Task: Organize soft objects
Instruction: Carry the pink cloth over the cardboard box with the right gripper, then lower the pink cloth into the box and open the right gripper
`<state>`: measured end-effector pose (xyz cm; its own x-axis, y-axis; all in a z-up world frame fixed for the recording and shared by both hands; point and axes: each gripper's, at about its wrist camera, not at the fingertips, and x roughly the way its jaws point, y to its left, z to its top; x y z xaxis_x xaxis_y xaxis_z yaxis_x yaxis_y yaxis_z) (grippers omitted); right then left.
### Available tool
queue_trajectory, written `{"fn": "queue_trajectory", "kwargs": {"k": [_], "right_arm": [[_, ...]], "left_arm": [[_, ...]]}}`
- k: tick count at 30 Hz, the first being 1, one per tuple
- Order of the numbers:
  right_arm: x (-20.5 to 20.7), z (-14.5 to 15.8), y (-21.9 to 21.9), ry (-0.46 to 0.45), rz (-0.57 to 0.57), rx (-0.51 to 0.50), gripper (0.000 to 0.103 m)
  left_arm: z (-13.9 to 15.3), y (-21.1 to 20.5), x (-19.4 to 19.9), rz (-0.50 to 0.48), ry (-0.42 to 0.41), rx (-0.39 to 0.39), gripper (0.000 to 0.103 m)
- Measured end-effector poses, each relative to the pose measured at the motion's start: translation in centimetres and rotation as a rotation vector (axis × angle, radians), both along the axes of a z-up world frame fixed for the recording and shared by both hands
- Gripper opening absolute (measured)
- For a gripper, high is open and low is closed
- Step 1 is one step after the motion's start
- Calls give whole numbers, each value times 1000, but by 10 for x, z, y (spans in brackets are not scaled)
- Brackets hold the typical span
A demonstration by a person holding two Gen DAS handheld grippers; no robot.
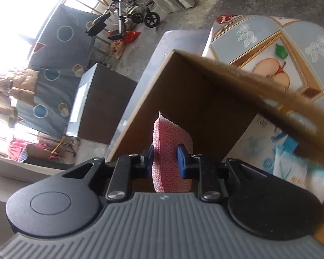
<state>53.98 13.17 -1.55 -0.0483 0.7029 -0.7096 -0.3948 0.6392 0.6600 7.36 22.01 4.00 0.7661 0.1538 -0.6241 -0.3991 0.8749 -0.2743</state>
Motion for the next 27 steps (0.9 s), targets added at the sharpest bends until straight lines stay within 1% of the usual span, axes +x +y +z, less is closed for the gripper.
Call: {"fn": "queue_trajectory", "kwargs": {"k": [2,3,4,5,6,7,9,11,14,17,20,24,26,27], "right_arm": [[14,-1,1,-33,-31,-5,26],[19,1,1,-66,-60,-29,27],[22,4,0,-94,-70,-55,26],[26,1,-1,-77,-77,-51,26],[25,1,-4,-79,-101,-51,28],[22,4,-5,-100,-102,-63,29],[13,12,-4,-196,-93,-109,33],[4,18,-5,-274,-88,-141,34],[-6,20,-2,-328,-60,-194,34],[-11,11,4,-319,-54,-241,34],[-17,12,-1,-288,-86,-211,34],[-39,47,-25,-322,-92,-148,34],[-50,61,-42,-289,-92,-102,34],[-56,63,-48,-258,-98,-99,34]], "left_arm": [[-6,5,-3,10,9,-8,81],[-9,8,-7,14,13,-14,81],[-12,11,-10,15,15,-20,81],[-12,12,-11,15,15,-22,81],[-13,13,-12,17,15,-23,81],[-13,13,-13,17,14,-24,81],[-12,12,-16,9,8,-26,81],[-14,13,-16,1,8,-28,81],[-12,10,-18,-11,-3,-33,81],[-11,6,-19,-21,-8,-35,81],[-8,1,-20,-27,-3,-28,81],[-3,-12,-22,-40,-7,26,81],[-2,-19,-22,-54,-7,51,81],[-1,-22,-22,-59,-9,58,81]]}}
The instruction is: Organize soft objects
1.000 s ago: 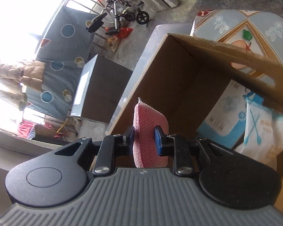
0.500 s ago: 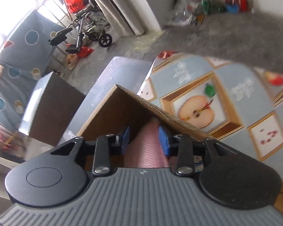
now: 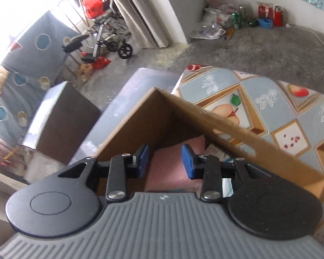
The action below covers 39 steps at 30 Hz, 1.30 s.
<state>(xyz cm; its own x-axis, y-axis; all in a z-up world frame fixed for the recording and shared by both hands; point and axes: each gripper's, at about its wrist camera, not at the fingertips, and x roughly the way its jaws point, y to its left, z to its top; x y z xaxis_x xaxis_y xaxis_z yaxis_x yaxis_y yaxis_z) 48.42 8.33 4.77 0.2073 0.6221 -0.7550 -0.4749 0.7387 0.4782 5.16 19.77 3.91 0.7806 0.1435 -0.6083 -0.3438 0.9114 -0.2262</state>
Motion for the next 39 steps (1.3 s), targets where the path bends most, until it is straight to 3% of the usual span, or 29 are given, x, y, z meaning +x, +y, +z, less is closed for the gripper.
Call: {"fn": "queue_trajectory", "kwargs": {"k": [4,9,16,21,26,31,36,39], "right_arm": [[-14,-28,-6,198,-37,-19,34],[-13,-78,11,273,-131,-91,33],[8,-103,19,286,-217,-81,23],[1,-97,29,196,-182,-123,22],[-5,-83,26,147,-159,-104,24],[-20,-42,-3,92,-161,-35,24],[-63,24,-85,21,-175,73,26],[-105,65,-158,-54,-215,66,33]], "left_arm": [[1,-10,-5,-10,-13,4,81],[-1,-14,-11,-12,-2,-25,81],[-10,-9,-9,-9,43,-25,81],[-16,-2,-3,-9,54,-38,81],[-19,-9,-1,-24,63,-31,81],[-15,-17,-4,-42,41,-19,81],[-8,-31,-9,-92,-3,-28,83],[-2,-45,-11,-147,-42,-26,87]]}}
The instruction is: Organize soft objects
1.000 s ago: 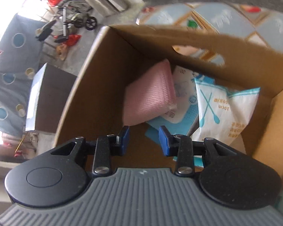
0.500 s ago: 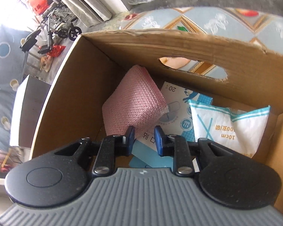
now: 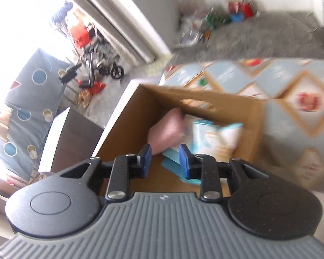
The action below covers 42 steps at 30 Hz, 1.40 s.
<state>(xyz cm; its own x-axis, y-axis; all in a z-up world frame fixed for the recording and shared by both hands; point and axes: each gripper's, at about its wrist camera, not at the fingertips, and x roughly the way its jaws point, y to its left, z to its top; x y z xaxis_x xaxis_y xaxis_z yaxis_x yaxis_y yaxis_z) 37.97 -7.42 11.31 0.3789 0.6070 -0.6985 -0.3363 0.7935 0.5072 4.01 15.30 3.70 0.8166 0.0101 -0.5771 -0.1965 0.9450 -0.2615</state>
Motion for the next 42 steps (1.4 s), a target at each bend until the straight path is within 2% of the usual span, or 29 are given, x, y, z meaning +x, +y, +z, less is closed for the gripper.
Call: {"fn": "queue_trajectory", "kwargs": {"k": [4,8,10,14,18,21,24,29,32,39,42], "right_arm": [[-67,37,-103,-94,-118,-48,44],[-135,39,-189,-105,-248,-72,48],[-162,31,-221,-91,-307,-79,48],[-209,-4,-276,-38,-413,-47,48],[-248,-42,-304,17,-495,48,48],[-270,-65,-314,44,-552,101,48],[-287,-93,-322,86,-608,161,48],[-302,-124,-327,148,-654,275,48],[-306,-137,-331,172,-679,335,48],[-300,-150,-339,191,-724,424,48],[-295,-149,-338,180,-723,434,48]], "left_arm": [[6,-24,2,-99,-44,-5,93],[7,-57,9,-203,-65,-12,99],[6,-76,14,-259,-62,-25,103],[-2,-114,27,-371,-31,-95,103],[-14,-149,38,-463,20,-186,103],[-24,-174,42,-509,53,-213,103],[-32,-204,43,-556,48,-161,103],[-40,-255,33,-683,34,9,103],[-49,-277,34,-726,52,47,102],[-60,-317,32,-817,17,199,98],[-65,-322,36,-839,39,200,91]]}}
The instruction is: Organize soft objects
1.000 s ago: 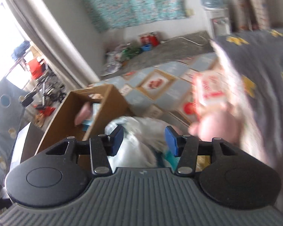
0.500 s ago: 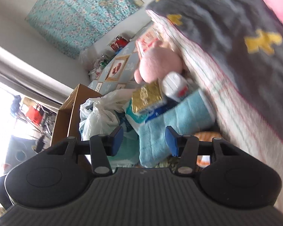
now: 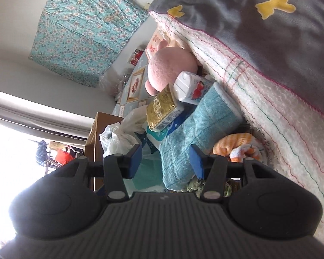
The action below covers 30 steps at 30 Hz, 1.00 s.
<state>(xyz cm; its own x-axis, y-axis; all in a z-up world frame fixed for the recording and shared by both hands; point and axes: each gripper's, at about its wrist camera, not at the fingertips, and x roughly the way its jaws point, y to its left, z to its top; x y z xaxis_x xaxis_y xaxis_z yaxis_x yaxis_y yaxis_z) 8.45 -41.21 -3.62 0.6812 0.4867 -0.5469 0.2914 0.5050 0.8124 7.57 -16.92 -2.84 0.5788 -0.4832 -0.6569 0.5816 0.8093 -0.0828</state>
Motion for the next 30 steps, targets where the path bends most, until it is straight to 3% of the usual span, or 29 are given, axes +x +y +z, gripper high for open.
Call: {"fn": "queue_trajectory", "kwargs": {"k": [6,13,18,21,25,28,30], "right_arm": [[-5,-9,-9,36,-34,45,48],[5,-38,-5,114,-61,96,47],[18,-50,0,147,-77,115,46],[24,-51,0,151,-88,114,46],[28,-53,0,155,-111,115,44],[30,-53,1,149,-131,108,42],[31,-53,2,141,-143,93,29]], "left_arm": [[-10,-14,2,-51,7,44,77],[-23,-49,2,-173,-61,188,64],[-42,-63,17,-186,-17,244,51],[-49,-64,27,-174,16,240,44],[-48,-59,31,-175,39,178,16],[-40,-56,25,-170,7,145,13],[-34,-53,20,-170,-14,127,12]]}}
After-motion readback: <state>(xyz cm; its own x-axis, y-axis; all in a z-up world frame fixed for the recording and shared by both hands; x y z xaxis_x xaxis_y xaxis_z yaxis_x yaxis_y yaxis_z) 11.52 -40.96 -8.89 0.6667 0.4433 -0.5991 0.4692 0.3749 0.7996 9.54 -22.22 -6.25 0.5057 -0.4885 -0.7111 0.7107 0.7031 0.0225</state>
